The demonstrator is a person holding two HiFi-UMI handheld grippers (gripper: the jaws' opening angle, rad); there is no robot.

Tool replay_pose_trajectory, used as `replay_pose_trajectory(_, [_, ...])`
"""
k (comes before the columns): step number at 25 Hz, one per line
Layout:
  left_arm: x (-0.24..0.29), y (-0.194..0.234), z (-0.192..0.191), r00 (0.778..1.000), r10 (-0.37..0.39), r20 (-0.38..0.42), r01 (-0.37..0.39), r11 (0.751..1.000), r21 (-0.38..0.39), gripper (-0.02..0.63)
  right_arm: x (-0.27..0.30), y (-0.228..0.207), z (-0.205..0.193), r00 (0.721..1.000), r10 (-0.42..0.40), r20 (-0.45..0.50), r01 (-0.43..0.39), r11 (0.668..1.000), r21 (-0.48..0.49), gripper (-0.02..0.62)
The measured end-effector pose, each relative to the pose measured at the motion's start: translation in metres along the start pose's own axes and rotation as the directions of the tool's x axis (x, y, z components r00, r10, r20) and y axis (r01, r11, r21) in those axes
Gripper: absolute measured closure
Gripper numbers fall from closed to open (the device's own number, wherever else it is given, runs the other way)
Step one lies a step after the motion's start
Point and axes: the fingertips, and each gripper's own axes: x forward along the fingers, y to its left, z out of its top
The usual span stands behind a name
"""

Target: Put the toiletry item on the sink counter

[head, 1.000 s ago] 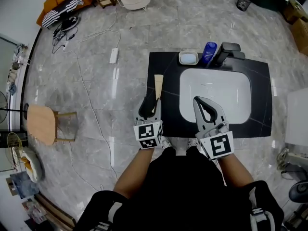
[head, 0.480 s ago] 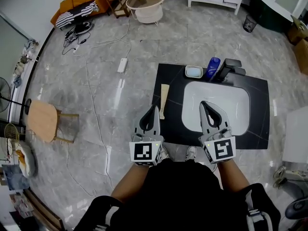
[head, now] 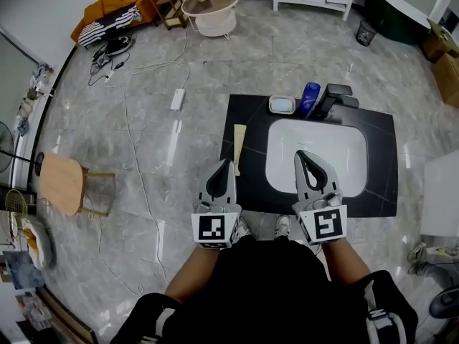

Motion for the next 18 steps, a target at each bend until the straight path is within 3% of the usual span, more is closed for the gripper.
replay_pose_trajectory(18, [0.0065, -0.0063, -0.0041, 1.0, -0.017, -0.021, 0.017, 1.0, 0.0, 0.594, 0.0017, 0.0038, 0.0009, 1.0, 0.022, 0.003, -0.022, 1.0, -0.016, 0.592])
